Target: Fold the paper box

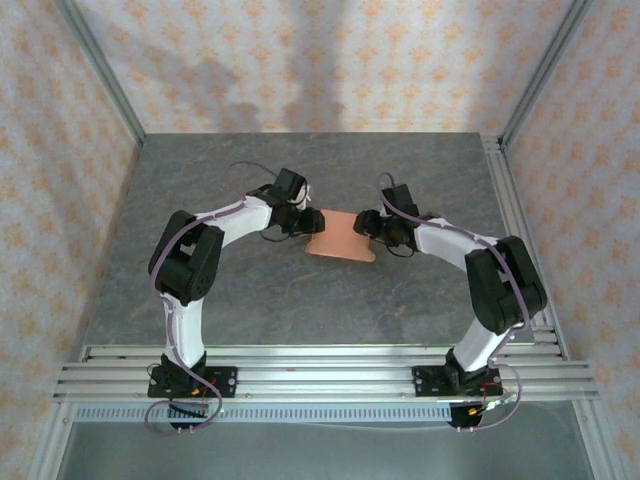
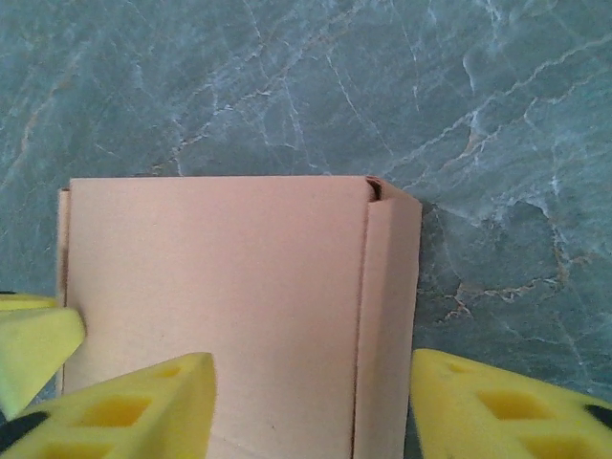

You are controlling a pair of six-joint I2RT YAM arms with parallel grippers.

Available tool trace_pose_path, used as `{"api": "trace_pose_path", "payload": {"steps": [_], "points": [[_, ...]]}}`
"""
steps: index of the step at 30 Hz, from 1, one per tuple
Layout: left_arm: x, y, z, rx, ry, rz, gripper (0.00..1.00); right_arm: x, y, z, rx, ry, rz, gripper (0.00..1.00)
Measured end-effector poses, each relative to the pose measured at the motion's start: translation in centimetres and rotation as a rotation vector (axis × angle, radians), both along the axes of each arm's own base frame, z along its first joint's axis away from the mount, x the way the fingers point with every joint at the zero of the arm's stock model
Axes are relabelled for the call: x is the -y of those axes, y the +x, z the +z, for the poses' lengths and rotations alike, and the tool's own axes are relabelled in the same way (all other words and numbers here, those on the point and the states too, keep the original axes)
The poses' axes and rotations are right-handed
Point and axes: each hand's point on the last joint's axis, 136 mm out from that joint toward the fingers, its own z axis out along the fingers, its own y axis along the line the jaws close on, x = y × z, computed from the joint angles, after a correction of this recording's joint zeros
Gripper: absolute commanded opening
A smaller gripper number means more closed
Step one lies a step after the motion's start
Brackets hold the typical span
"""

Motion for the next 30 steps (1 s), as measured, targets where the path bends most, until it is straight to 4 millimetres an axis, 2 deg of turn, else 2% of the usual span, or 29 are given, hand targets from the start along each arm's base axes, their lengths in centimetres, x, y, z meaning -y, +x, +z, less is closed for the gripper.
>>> {"api": "trace_pose_path", "payload": {"steps": [6,10,16,19,25,30], "points": [[0.1,-0.5,0.0,-0.005,-0.012,-0.005,0.43,-0.3,-0.3,-1.7,-0.042,0.002,0.014,0.39],[-0.1,-1.4,0.0,-0.015,-0.007,-0.009,0.48,-0.6,0.0,-1.7,-0.035,0.018,0.021,0.39],[-0.4,-1.8,2.1,0.026,-0.011,0.004,0.64,-0.6,0.0,-1.5,-0.026,0.013,0.037,0.56],[-0.6,-1.5,3.5,0.060,-0.019,0.007,0.64,-0.5,0.1,-0.6,0.003,0.010,0.043,0.58],[-1.4,-1.0,3.3,0.066,-0.007,0.006,0.50,-0.2,0.6,1.9,0.069,0.029,0.034,0.59],[-1.3,-0.6,2.5,0.063,0.009,-0.015,0.36,0.2,0.1,1.2,0.058,0.019,0.027,0.59]]}}
